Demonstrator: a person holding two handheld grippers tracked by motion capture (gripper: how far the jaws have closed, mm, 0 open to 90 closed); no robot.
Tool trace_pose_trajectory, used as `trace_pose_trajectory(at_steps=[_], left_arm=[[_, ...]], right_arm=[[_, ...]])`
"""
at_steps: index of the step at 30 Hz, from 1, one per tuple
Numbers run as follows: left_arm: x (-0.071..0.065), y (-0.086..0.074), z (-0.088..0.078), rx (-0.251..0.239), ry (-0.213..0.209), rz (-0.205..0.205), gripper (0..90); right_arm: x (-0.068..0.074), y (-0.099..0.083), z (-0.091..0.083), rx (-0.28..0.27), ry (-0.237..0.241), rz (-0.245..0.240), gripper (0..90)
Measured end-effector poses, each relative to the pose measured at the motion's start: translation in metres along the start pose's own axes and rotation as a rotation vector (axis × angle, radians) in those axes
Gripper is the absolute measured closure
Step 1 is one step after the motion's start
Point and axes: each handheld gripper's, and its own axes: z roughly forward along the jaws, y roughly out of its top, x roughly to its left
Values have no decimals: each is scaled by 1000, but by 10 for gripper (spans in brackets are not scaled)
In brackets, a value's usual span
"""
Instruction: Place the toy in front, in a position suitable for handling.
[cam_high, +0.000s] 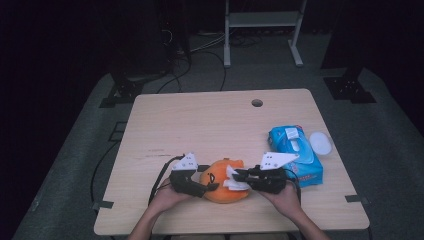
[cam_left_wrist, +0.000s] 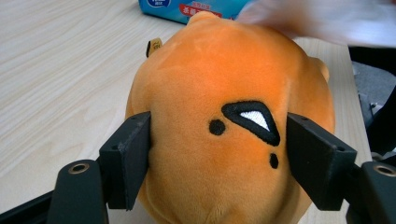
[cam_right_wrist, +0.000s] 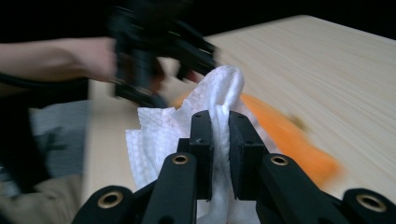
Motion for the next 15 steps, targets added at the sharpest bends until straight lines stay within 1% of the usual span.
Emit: trace_pose_trajectory(at_steps=[1, 2, 4, 5, 6, 7, 9, 10, 11, 12, 13, 14, 15], left_arm=[[-1, 0, 0, 3, 2, 2, 270], [-1, 0, 0, 1, 3, 5, 270], [-2, -1, 0, -3, 1, 14, 269], [-2, -1, 0, -3, 0, 16, 269], [-3, -1, -1, -1, -1, 21, 269], [-3, -1, -1, -1, -2, 27, 270], [-5, 0, 0, 0, -4, 37, 271], [-5, 0, 0, 1, -5, 38, 271], [-6, 0, 0, 2, -3, 42, 272], [-6, 0, 0, 2, -3, 44, 272], [-7, 0, 0, 2, -7, 50, 273], [-8, 0, 0, 2, -7, 54, 280], [-8, 0, 0, 3, -10, 66, 284]], right_arm=[[5, 2, 2, -15, 33, -9, 802], [9, 4, 3, -26, 53, -21, 802], [15, 7, 4, -35, 75, -47, 802], [16, 7, 4, -34, 70, -55, 802], [15, 7, 4, -27, 60, -59, 801], [12, 5, 4, -17, 38, -61, 800], [5, 0, 3, 9, -3, -39, 798], [1, -2, 3, 24, -32, -40, 797], [-2, -3, 3, 33, -47, -37, 796], [-6, -5, 2, 33, -52, -23, 796], [-7, -5, 1, 37, -62, -19, 796], [-9, -5, 0, 46, -85, -29, 797], [-10, -5, 0, 48, -95, -31, 798]])
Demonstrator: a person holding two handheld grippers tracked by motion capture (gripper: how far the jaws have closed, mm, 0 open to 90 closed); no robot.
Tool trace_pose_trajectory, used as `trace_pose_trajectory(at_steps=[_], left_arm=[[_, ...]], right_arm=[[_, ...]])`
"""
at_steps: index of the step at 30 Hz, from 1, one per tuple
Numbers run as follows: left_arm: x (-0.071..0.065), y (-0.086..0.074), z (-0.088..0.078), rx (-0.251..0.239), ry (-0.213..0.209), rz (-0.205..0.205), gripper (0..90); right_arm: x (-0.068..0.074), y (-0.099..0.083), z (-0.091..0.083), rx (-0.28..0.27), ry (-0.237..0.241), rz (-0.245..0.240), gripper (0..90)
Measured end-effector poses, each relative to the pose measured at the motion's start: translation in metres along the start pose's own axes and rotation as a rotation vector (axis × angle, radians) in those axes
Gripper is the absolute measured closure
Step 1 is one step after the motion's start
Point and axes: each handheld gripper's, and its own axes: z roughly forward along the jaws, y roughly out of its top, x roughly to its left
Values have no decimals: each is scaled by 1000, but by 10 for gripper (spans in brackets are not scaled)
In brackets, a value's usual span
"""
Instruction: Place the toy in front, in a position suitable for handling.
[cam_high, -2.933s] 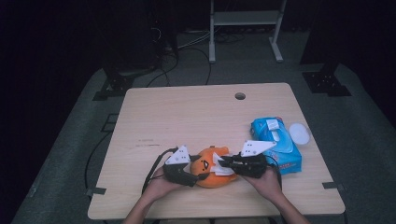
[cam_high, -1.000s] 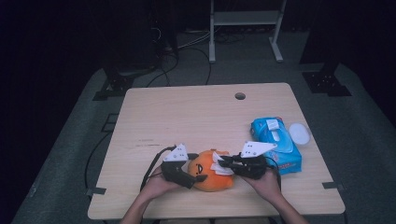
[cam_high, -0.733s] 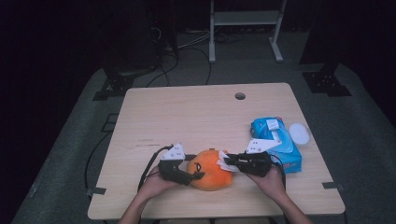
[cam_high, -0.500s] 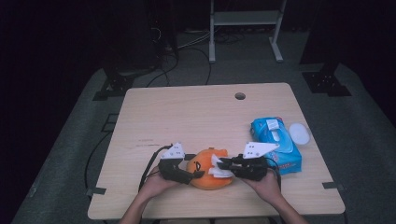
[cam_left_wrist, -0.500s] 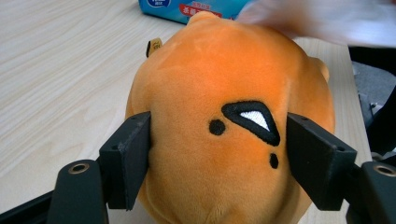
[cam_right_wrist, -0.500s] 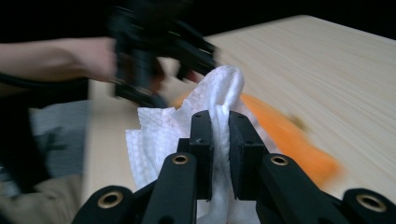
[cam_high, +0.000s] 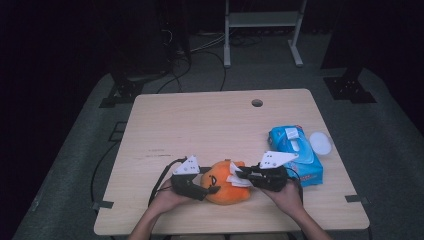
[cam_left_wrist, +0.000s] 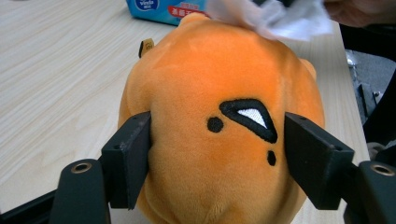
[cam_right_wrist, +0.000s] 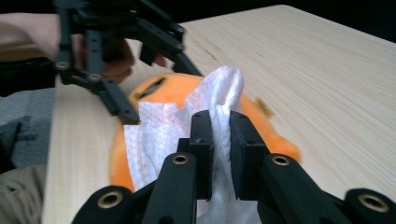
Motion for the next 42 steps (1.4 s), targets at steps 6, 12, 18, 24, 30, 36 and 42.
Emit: trace_pose_trajectory(at_steps=[6, 12, 18, 24, 30, 36, 42], left_arm=[[-8, 3, 2, 5, -2, 63, 300], [-16, 5, 5, 6, -3, 113, 302], [-19, 6, 9, -8, -3, 107, 304], [-27, 10, 17, -18, -28, 130, 305], [-34, 11, 18, -14, -16, 164, 302], [-40, 15, 21, -9, -20, 211, 302], [-42, 15, 22, 0, -18, 224, 301]], right_arm=[[-10, -2, -2, 3, -31, 54, 801], [2, 6, 4, -21, 14, 21, 800], [-14, -1, 1, 4, -28, 65, 801], [-6, 7, 1, -41, 18, 70, 801], [-8, 4, 4, -7, 5, 58, 803], [-16, 1, -2, -4, -38, 87, 803], [-4, 6, 5, 2, -19, 35, 803]])
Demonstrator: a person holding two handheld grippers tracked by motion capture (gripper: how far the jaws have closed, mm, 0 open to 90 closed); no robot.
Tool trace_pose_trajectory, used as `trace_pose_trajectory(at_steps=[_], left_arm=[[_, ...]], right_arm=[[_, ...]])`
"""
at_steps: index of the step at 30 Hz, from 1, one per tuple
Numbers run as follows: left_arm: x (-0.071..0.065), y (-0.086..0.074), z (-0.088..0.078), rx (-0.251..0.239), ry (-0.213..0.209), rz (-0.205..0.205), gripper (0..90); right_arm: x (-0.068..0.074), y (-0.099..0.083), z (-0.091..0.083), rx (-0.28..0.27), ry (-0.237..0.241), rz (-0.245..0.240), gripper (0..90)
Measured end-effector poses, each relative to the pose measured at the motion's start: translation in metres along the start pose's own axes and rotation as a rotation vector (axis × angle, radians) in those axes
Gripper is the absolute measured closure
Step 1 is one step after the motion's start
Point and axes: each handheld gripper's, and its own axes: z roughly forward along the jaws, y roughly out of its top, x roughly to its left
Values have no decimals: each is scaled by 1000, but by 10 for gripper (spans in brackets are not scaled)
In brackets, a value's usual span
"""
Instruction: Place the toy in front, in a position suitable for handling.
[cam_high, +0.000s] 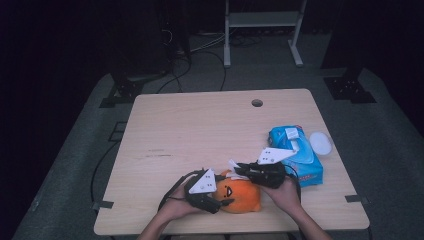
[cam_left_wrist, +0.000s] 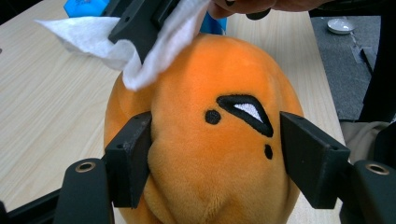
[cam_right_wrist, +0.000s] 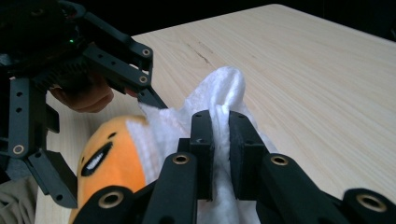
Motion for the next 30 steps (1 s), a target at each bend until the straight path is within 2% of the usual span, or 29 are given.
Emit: trace_pose_trajectory(at_steps=[3, 5, 8, 12, 16, 19, 20, 21, 23, 25, 26, 27, 30], left_arm=[[2, -2, -1, 1, 3, -24, 301], [6, -5, -3, 7, 0, -47, 301], [11, -9, -6, 5, -5, -77, 300], [13, -10, -6, 13, -3, -99, 300], [22, -16, -11, 19, 1, -156, 299], [26, -18, -13, 16, 5, -195, 299], [26, -18, -13, 16, 5, -195, 299], [29, -19, -13, 15, 9, -216, 299], [30, -19, -13, 15, 9, -220, 299], [31, -20, -12, 15, 18, -247, 299], [31, -20, -12, 15, 18, -247, 299], [33, -20, -12, 12, 24, -267, 299], [34, -21, -12, 8, 34, -285, 295]], right_arm=[[-6, -3, -2, 6, -4, 21, 803], [-15, -9, -7, 28, -48, 34, 804], [-20, -13, -12, 37, -67, 52, 803], [-17, -11, -16, 22, -56, 59, 804], [-7, -6, -14, 11, -40, 18, 803], [-11, -9, -15, 17, -39, 35, 804], [-11, -9, -15, 17, -39, 35, 804], [-17, -12, -17, 23, -46, 54, 804], [-18, -13, -19, 21, -46, 66, 804], [-13, -11, -21, 8, -33, 61, 805], [-13, -11, -21, 8, -33, 61, 805], [-5, -8, -21, -2, 1, 52, 805], [10, -4, -18, -9, 50, 22, 805]])
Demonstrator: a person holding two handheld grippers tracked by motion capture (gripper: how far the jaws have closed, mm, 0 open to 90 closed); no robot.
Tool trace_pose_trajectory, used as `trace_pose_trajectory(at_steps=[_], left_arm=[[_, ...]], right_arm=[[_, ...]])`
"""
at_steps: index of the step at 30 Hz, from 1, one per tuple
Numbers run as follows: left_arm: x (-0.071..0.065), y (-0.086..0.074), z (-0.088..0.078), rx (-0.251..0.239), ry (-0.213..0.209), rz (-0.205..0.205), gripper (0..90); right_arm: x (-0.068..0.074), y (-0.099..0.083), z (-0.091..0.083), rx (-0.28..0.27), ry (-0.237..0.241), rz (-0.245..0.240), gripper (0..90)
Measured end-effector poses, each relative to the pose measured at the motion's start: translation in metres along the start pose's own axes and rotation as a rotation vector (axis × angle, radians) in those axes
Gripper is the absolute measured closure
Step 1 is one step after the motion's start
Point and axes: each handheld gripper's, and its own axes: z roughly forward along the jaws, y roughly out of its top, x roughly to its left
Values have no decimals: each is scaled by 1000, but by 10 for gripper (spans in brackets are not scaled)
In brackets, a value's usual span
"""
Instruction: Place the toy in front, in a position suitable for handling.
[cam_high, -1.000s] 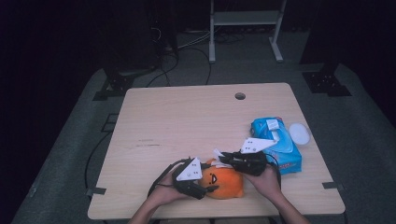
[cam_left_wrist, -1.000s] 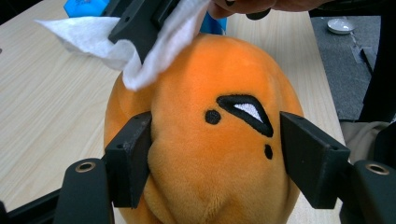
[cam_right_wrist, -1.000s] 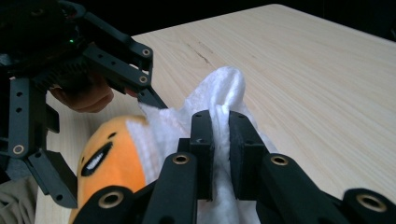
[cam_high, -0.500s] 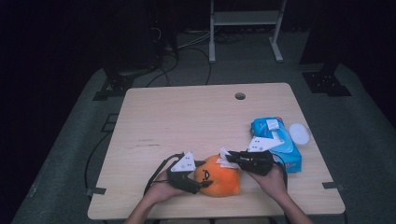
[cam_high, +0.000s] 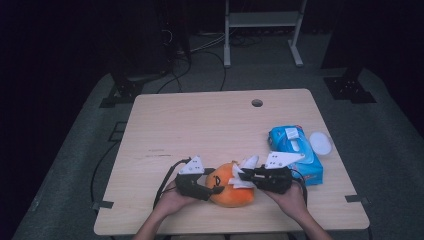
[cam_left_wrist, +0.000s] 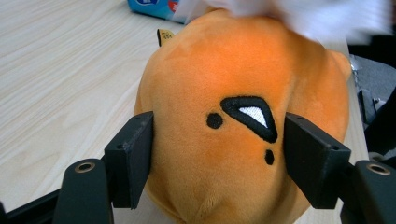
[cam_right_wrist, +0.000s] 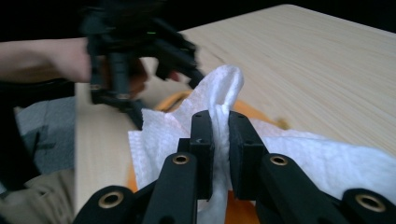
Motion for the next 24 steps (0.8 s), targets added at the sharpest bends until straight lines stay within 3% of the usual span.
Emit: trace_pose_trajectory(at_steps=[3, 8, 10, 14, 18, 21, 22, 23, 24], left_arm=[[-1, 1, 0, 1, 11, -2, 284], [-4, 5, 0, -21, -20, -14, 211], [-7, 7, 1, -12, -54, 15, 191], [-11, 8, 2, 6, -45, 43, 221], [-10, 9, 3, 8, -11, 27, 300], [-9, 11, 5, 1, 3, -7, 311], [-9, 11, 5, 1, 3, -7, 311], [-6, 12, 5, 1, -1, -33, 309], [-5, 11, 4, 0, -3, -33, 306]], right_arm=[[8, 1, 3, 16, -3, -50, 805], [-6, -5, 3, 30, -23, -18, 805], [-17, -9, 1, 37, -48, 8, 805], [-23, -10, -2, 36, -66, 18, 806], [-11, -5, -2, 16, -54, -7, 805], [3, 2, 1, -14, 23, -34, 805], [3, 2, 1, -14, 23, -34, 805], [13, 4, 8, 9, 39, -81, 804], [15, 3, 10, 23, 32, -94, 804]])
